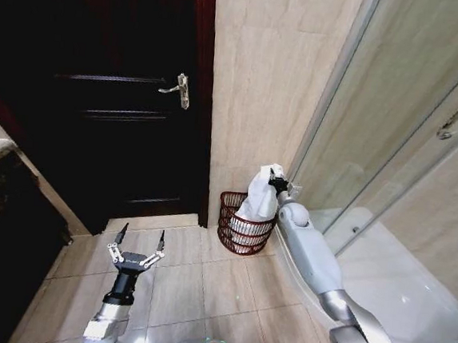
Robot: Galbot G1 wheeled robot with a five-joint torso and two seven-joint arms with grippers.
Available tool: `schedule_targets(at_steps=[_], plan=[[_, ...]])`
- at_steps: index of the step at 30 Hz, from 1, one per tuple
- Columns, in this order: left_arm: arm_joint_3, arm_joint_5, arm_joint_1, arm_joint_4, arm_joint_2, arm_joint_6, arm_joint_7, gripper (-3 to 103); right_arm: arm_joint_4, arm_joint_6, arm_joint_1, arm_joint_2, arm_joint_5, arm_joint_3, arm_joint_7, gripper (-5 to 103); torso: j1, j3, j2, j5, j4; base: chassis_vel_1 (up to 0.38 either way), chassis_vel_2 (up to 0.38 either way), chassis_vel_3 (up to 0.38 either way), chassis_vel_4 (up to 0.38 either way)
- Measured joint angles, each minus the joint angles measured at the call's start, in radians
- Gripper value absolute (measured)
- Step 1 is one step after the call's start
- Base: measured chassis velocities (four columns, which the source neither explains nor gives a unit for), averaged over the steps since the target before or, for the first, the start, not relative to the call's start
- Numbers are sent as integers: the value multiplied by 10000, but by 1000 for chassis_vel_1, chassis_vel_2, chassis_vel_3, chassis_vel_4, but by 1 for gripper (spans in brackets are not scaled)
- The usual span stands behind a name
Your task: Discard the used towel into the hamper.
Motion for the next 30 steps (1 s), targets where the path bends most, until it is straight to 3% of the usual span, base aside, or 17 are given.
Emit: schedule_targets(at_steps=[30], plan=[[39, 90, 109, 0, 0, -146, 19, 100, 1587, -323, -1011, -342, 186, 100, 420, 5, -487, -726, -1209, 0, -1, -30, 32, 31, -32]])
